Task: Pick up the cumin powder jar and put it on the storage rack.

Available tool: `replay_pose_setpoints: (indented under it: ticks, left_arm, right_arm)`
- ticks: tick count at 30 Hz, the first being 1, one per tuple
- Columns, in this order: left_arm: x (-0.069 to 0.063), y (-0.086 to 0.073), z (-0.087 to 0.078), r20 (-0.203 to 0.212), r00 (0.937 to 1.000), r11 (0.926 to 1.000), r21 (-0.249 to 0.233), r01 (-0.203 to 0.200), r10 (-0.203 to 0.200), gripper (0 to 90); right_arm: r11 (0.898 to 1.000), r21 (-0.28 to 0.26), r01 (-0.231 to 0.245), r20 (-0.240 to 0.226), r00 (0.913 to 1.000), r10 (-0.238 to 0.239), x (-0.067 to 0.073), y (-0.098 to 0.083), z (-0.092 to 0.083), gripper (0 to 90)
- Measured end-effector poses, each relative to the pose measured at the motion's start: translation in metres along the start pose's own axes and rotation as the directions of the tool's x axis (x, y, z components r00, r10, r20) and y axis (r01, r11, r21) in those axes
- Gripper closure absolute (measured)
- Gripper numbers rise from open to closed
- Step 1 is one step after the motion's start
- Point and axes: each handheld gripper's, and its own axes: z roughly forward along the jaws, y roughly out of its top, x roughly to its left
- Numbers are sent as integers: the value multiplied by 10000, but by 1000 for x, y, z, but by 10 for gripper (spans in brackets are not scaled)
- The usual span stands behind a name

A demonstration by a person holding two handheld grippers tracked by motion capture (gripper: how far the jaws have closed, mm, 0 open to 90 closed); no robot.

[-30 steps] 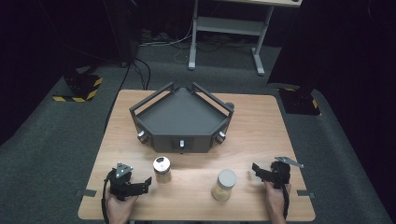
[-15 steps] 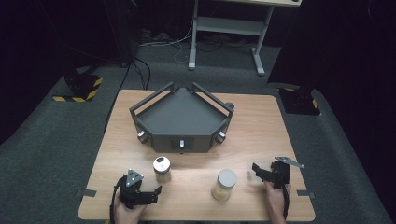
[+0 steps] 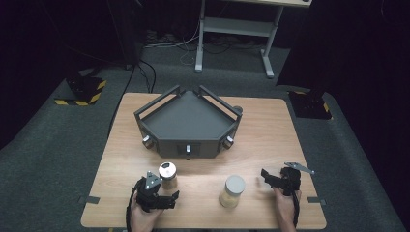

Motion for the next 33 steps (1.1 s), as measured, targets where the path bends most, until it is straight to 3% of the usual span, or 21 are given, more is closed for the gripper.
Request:
replay_pose_setpoints:
  ticks: [14, 15, 28, 29, 33]
  left_arm:
    - [-9, 17, 15, -268, 9995, 9998, 40, -177, 178, 27]
    - [-13, 14, 19, -385, 9993, 9998, -218, -17, 8, 29]
    - [-20, 19, 32, -838, 9959, 9988, -398, 295, -328, 87]
    - [-15, 28, 27, -734, 9972, 9997, 201, -104, 119, 98]
    - [-17, 31, 31, -877, 9961, 9996, 276, -99, 123, 133]
  right_arm:
    - [10000, -24, -44, -39, 10000, 44, -1, 0, 0, 52]
    - [10000, -26, -44, -40, 10000, 44, -1, 0, 0, 52]
    - [10000, -30, -53, -42, 10000, 53, -1, -1, 0, 53]
    - [10000, -28, -46, -36, 10000, 46, -1, -1, 0, 53]
    - [10000, -25, -46, -35, 10000, 46, -1, 0, 0, 53]
